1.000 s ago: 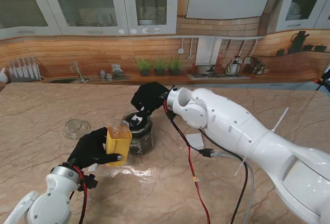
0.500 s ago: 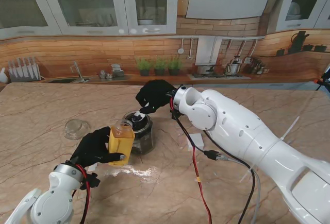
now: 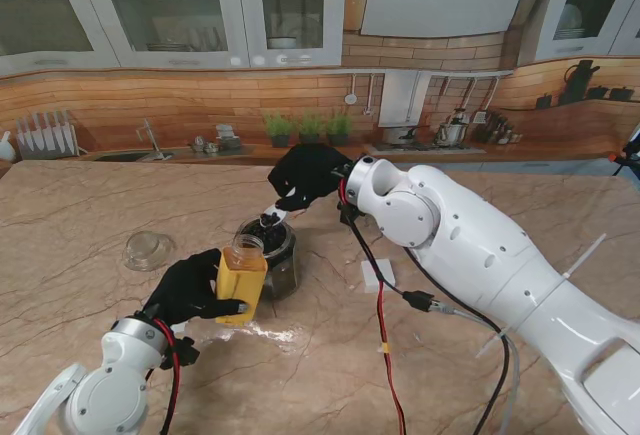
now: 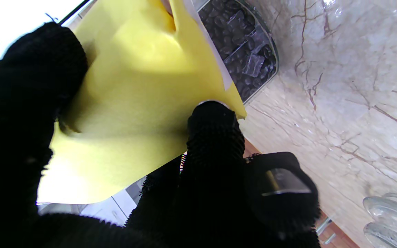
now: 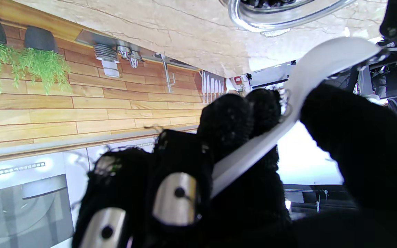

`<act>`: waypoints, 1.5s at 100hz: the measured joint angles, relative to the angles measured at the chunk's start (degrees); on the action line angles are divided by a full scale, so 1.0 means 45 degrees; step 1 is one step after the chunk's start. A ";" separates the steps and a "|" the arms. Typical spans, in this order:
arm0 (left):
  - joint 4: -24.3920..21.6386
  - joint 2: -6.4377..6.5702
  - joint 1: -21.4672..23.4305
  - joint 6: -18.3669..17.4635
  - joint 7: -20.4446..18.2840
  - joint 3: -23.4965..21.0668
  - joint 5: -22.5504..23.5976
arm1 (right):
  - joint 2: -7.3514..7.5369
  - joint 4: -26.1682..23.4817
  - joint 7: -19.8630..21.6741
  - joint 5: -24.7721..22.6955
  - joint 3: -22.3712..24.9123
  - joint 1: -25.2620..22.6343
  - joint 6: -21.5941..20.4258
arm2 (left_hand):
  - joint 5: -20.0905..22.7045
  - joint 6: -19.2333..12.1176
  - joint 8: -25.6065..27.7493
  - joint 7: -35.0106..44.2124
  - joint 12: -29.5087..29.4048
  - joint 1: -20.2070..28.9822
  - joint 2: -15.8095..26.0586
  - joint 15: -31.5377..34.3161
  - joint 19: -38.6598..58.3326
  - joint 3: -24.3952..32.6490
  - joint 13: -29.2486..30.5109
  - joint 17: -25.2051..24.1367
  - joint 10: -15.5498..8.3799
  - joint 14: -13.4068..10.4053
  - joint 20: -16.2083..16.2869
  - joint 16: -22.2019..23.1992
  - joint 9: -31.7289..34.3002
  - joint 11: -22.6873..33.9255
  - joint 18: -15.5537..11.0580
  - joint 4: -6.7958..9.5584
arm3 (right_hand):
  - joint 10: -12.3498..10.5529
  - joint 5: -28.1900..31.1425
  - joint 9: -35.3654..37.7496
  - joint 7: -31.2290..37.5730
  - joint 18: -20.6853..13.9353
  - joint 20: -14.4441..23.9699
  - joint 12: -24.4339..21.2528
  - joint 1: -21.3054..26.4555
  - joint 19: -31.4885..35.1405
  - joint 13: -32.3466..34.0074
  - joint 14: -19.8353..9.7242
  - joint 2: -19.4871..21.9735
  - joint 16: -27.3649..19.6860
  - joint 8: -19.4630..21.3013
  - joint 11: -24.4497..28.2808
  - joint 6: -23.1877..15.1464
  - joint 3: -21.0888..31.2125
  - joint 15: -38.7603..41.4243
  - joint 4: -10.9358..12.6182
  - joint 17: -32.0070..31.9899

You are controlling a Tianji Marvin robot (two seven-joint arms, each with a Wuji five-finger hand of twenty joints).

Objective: Portion coffee beans from the glass jar into the coffee jar

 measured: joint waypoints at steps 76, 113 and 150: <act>0.0158 0.0060 -0.0699 0.0519 0.0075 0.0760 0.0915 | 0.0470 -0.1710 0.0586 -0.0374 0.1040 -0.0921 -0.1203 | 0.0009 0.0000 0.0001 0.0000 0.0000 -0.0020 -0.0002 0.0001 0.0001 0.0000 0.0000 0.0000 0.0000 0.0001 0.0000 0.0000 0.0003 0.0000 0.0001 0.0001 | 0.0000 0.0001 0.0000 -0.0005 0.0000 0.0010 0.0000 0.0001 0.0000 0.0000 0.0000 0.0000 0.0004 0.0000 0.0000 0.0009 0.0000 0.0000 0.0000 0.0000; 0.0342 0.0059 -0.0887 0.0338 0.0268 0.0924 0.1134 | 0.0631 -0.1713 0.0334 -0.1267 0.1124 -0.0920 -0.2385 | 0.0192 0.0000 0.0034 0.0000 0.0000 -0.0147 -0.0140 0.0102 0.0001 0.0000 0.0000 0.0000 0.0000 0.0001 0.0000 0.0000 0.0152 0.0000 0.0003 0.0102 | 0.0000 0.0002 0.0002 -0.0007 -0.0001 0.0013 0.0000 0.0001 0.0000 0.0000 0.0000 0.0000 0.0007 0.0000 0.0000 0.0009 0.0000 0.0000 0.0000 0.0000; 0.0373 0.0112 -0.1001 0.0163 -0.0046 0.0938 0.1171 | 0.0545 -0.0652 -0.1234 -0.2646 0.0200 0.0123 -0.4137 | 0.0193 0.0000 0.0007 -0.0001 0.0013 -0.0184 -0.0140 0.0245 0.0001 0.0000 0.0000 0.0000 0.0000 0.0001 0.0001 -0.0001 0.0231 0.0018 0.0003 0.0247 | 0.0000 0.0002 0.0002 -0.0009 -0.0001 0.0013 0.0000 0.0001 0.0000 0.0000 0.0000 0.0000 0.0009 0.0000 0.0000 0.0009 0.0000 0.0000 0.0000 0.0001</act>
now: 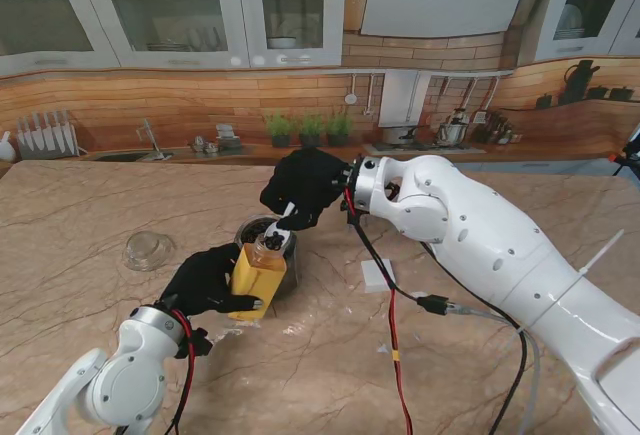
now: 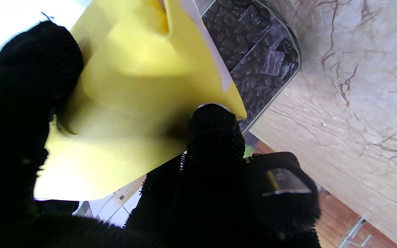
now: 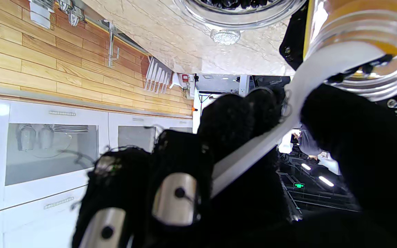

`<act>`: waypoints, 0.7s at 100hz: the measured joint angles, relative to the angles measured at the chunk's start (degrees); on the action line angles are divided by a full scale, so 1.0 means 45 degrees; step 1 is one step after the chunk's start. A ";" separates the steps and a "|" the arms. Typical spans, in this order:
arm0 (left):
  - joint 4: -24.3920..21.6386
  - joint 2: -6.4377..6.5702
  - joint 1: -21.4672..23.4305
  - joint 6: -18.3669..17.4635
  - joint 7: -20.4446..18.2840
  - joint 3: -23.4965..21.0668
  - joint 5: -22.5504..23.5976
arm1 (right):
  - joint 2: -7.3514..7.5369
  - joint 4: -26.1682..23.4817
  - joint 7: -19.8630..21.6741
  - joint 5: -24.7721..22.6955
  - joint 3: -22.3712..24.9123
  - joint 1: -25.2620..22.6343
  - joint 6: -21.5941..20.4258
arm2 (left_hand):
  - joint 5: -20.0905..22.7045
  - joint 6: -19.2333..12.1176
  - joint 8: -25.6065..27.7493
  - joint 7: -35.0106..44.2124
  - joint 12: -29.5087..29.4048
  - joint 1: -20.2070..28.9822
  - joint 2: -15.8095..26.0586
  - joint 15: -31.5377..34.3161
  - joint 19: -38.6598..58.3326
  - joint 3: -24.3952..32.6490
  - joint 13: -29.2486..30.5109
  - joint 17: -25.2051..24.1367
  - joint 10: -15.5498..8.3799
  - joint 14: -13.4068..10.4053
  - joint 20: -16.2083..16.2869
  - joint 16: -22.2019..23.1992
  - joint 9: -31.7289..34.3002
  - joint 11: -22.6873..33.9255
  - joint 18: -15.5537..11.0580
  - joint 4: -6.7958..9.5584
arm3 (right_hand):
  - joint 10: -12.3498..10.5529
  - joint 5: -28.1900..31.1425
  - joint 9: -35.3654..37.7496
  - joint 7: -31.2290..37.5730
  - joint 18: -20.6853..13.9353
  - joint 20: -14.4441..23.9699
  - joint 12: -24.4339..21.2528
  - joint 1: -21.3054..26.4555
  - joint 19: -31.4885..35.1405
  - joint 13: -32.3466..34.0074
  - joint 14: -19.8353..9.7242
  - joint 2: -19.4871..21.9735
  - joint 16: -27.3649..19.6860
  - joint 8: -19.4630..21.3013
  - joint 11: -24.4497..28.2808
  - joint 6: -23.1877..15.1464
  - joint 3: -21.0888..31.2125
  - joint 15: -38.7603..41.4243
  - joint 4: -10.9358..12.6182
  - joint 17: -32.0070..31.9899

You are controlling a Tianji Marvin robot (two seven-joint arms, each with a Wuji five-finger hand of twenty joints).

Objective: Portion coffee beans from the glass jar into the coffee jar

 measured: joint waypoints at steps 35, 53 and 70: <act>0.0041 0.0030 -0.0024 -0.0110 -0.0109 -0.0028 -0.0115 | -0.0385 0.1499 -0.2702 -0.1786 -0.1559 0.1475 -0.1032 | 0.0147 0.0339 0.0000 -0.0001 0.0001 -0.0165 0.0017 0.0006 0.0000 0.0000 0.0051 0.0021 0.0000 0.0010 0.0000 -0.0001 0.0220 0.0018 0.0013 0.0154 | 0.0000 0.0002 0.0003 0.0006 -0.0001 0.0004 0.0000 -0.0070 0.0000 0.0000 0.0000 0.0000 0.0000 0.0006 0.0000 -0.0022 0.0000 0.0000 0.0000 0.0000; 0.0040 0.0030 -0.0005 -0.0109 -0.0111 -0.0045 -0.0152 | -0.0541 0.1800 -0.3303 -0.2148 -0.1902 0.1812 -0.1213 | 0.0162 0.0455 0.0000 -0.0001 0.0002 -0.0174 0.0020 0.0007 0.0001 0.0000 0.0051 0.0023 0.0000 0.0018 0.0000 -0.0004 0.0225 0.0023 0.0020 0.0291 | 0.0000 0.0002 0.0003 0.0007 -0.0001 0.0004 0.0000 -0.0071 0.0000 0.0001 0.0000 0.0000 0.0000 0.0006 0.0000 -0.0026 0.0000 0.0000 0.0000 0.0000; 0.0035 0.0030 -0.0001 -0.0063 -0.0132 -0.0050 -0.0226 | -0.0576 0.1862 -0.3630 -0.2373 -0.2026 0.1911 -0.1266 | 0.0164 0.0455 0.0000 -0.0001 0.0002 -0.0174 0.0020 -0.0008 0.0001 0.0000 0.0051 0.0023 0.0000 0.0019 0.0000 -0.0011 0.0225 0.0023 0.0020 0.0291 | 0.0000 0.0002 0.0003 0.0010 -0.0001 0.0004 0.0001 -0.0071 0.0000 0.0001 0.0000 0.0000 0.0000 0.0006 0.0000 -0.0031 0.0000 0.0000 0.0000 0.0000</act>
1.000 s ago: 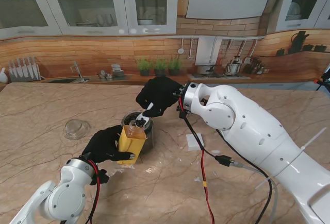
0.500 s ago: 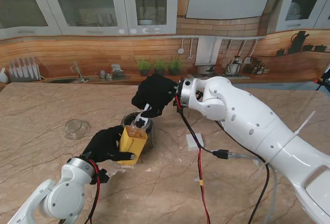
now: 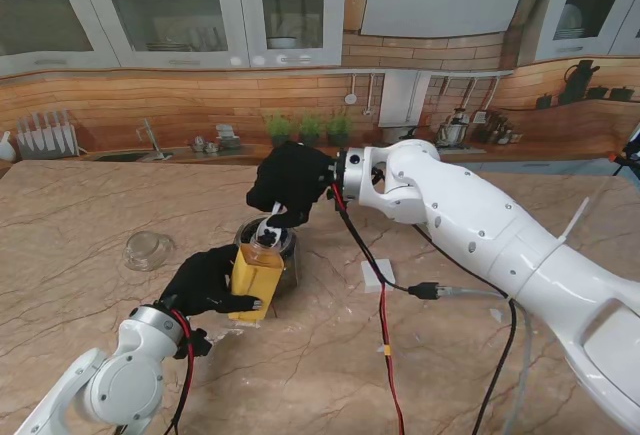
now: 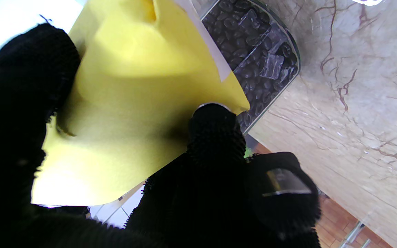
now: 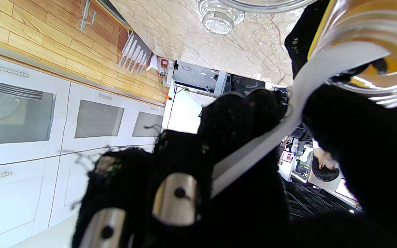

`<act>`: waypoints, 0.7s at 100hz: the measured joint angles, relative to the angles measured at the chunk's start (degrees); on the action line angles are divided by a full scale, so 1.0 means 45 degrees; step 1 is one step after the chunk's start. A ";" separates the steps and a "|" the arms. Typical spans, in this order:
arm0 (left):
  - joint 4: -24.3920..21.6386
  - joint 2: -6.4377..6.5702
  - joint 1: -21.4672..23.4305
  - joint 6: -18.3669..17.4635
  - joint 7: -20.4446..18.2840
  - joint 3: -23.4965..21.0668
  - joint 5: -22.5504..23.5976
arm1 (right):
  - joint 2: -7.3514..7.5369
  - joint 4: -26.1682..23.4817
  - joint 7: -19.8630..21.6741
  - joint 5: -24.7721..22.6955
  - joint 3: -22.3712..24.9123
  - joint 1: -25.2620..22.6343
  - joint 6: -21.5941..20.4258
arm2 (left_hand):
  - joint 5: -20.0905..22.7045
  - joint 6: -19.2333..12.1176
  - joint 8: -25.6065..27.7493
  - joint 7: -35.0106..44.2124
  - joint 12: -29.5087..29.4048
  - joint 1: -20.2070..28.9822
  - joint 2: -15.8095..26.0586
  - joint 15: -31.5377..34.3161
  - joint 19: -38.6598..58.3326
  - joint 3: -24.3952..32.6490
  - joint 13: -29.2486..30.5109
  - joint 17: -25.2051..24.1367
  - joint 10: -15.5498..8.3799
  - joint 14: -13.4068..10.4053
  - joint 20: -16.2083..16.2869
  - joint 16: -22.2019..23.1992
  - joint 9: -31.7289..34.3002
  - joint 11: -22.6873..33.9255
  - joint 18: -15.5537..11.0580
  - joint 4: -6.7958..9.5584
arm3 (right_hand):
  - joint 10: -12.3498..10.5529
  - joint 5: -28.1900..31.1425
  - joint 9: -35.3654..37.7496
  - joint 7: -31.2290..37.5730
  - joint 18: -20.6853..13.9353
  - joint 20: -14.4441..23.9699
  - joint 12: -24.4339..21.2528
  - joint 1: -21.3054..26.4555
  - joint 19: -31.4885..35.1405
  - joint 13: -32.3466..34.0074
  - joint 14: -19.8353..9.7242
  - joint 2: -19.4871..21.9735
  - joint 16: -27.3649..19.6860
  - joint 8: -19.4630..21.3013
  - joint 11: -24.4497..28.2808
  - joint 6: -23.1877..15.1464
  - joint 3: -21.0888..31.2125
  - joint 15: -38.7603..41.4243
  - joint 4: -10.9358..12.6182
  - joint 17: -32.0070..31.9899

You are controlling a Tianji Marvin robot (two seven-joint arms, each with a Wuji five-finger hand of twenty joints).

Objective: Portion coffee beans from the glass jar into the coffee jar

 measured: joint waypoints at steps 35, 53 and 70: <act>-0.0075 -0.0058 -0.0133 0.0589 0.0161 0.0219 -0.0492 | 0.0068 0.0027 -0.2048 -0.1382 -0.0455 0.0179 -0.0198 | 0.0078 -0.0041 0.0017 0.0000 0.0000 0.0000 -0.0021 -0.0006 0.0000 0.0000 0.0000 0.0000 -0.0006 0.0000 0.0000 -0.0003 0.0000 0.0000 0.0001 -0.0002 | 0.0000 0.0000 0.0000 0.0000 0.0000 0.0000 0.0000 0.0002 0.0000 0.0000 0.0000 0.0000 0.0000 0.0000 0.0000 0.0000 0.0000 0.0000 0.0000 0.0000; -0.0129 -0.0105 -0.0175 0.0747 0.0148 0.0257 -0.0666 | 0.0097 0.0156 -0.3218 -0.2053 -0.1260 0.0744 -0.0164 | 0.0080 -0.0050 0.0018 0.0000 0.0000 0.0000 -0.0023 -0.0012 0.0000 0.0000 0.0000 0.0000 -0.0013 0.0000 0.0000 -0.0003 0.0000 0.0000 0.0001 -0.0002 | 0.0000 0.0000 0.0000 0.0000 0.0000 0.0000 0.0000 0.0003 0.0000 0.0000 0.0000 0.0000 0.0000 -0.0014 0.0000 0.0000 0.0000 0.0000 0.0000 0.0000; -0.0138 -0.0118 -0.0178 0.0779 0.0143 0.0251 -0.0727 | 0.0082 0.0418 -0.4752 -0.2773 -0.2296 0.1551 0.0033 | 0.0080 -0.0050 0.0042 0.0021 0.0000 0.0000 -0.0024 -0.0132 0.0000 0.0000 0.0000 0.0000 -0.0020 0.0001 0.0000 -0.0004 0.0000 0.0000 0.0002 -0.0002 | 0.0000 0.0000 0.0000 0.0000 -0.0002 0.0000 0.0000 0.0003 0.0000 0.0000 0.0000 0.0000 0.0001 -0.0024 0.0000 0.0000 0.0000 0.0000 0.0000 0.0000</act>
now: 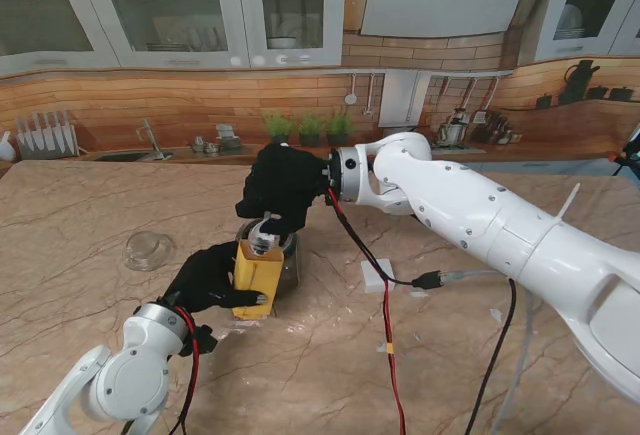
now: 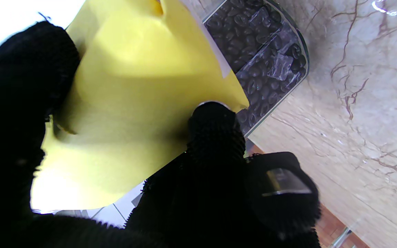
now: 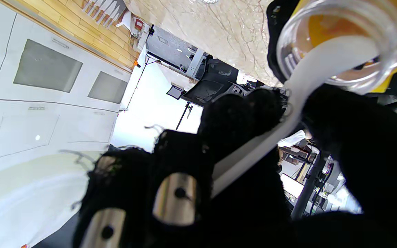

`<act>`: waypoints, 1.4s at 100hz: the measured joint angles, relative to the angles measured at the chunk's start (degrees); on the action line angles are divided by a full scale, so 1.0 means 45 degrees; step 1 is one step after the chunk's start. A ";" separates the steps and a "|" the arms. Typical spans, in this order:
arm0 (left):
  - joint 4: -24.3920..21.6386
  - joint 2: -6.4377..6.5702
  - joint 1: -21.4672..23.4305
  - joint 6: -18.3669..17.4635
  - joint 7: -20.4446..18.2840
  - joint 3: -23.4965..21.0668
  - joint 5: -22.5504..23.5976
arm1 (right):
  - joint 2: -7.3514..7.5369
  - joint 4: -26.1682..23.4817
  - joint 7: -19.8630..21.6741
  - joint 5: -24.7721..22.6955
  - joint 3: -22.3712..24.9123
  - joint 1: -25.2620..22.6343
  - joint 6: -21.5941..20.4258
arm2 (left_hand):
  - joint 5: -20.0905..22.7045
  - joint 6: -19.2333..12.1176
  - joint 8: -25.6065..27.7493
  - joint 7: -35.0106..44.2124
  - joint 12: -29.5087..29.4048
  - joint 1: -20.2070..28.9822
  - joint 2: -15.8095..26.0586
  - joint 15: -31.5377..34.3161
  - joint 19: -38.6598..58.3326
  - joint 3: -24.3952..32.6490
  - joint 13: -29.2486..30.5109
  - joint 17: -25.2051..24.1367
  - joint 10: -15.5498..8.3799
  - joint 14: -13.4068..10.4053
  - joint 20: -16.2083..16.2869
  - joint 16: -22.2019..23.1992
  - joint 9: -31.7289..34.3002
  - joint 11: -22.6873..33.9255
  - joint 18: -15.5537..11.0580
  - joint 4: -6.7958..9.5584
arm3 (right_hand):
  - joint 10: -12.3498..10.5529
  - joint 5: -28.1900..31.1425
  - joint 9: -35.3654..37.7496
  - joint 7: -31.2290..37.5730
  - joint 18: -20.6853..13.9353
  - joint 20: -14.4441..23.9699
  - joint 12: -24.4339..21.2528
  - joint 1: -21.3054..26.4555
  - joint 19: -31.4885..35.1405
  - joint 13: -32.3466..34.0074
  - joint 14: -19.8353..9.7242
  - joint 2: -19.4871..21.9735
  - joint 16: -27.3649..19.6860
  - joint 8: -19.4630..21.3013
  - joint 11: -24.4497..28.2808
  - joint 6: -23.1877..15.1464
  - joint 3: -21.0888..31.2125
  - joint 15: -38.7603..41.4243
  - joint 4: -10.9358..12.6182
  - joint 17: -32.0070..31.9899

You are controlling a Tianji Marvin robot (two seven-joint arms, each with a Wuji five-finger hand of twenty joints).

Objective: Portion coffee beans from the glass jar into the coffee jar

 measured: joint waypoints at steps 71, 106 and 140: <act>-0.0057 -0.0020 0.0038 0.0072 -0.0022 -0.0068 -0.0098 | -0.0018 0.0250 -0.1256 -0.0441 -0.0777 0.0709 0.0251 | 0.0000 -0.0019 0.0007 0.0081 -0.0009 0.0000 -0.0100 -0.0026 0.0001 -0.0002 0.0000 0.0001 -0.0043 0.0001 0.0000 -0.0001 0.0000 0.0000 0.0000 0.0000 | 0.0000 0.0107 0.0000 0.0000 -0.0001 0.0000 -0.0314 0.0895 0.0000 0.0001 0.0004 -0.0164 -0.0042 -0.1700 0.0000 0.0088 -0.1798 0.0000 0.1829 0.0001; -0.0097 -0.0002 0.0070 0.0024 -0.0171 -0.0156 -0.0112 | 0.0136 0.0164 -0.0803 -0.0538 -0.0657 0.0718 0.0689 | 0.0000 -0.0019 0.0007 0.0081 -0.0009 0.0000 -0.0100 -0.0026 0.0001 -0.0002 0.0000 0.0001 -0.0043 0.0001 0.0000 -0.0001 0.0000 0.0000 0.0000 0.0000 | 0.0000 0.0109 0.0000 0.0000 0.0000 -0.0001 -0.0411 0.0914 0.0000 0.0000 0.0013 -0.0166 -0.0044 -0.1813 0.0000 0.0092 -0.1805 0.0000 0.1830 0.0001; -0.0079 0.0008 0.0074 0.0027 -0.0207 -0.0140 -0.0151 | 0.0099 0.0394 -0.1395 -0.0599 -0.1330 0.0998 0.1367 | 0.0001 -0.0019 -0.0009 0.0081 0.0030 0.0000 -0.0100 0.0023 0.0001 -0.0003 0.0000 0.0001 -0.0043 0.0001 0.0000 -0.0001 0.0000 0.0000 0.0000 0.0000 | 0.0000 0.0109 0.0000 0.0001 -0.0001 -0.0010 -0.0415 0.0915 0.0000 0.0000 0.0015 -0.0166 -0.0045 -0.1904 0.0000 0.0094 -0.1807 0.0000 0.1830 0.0001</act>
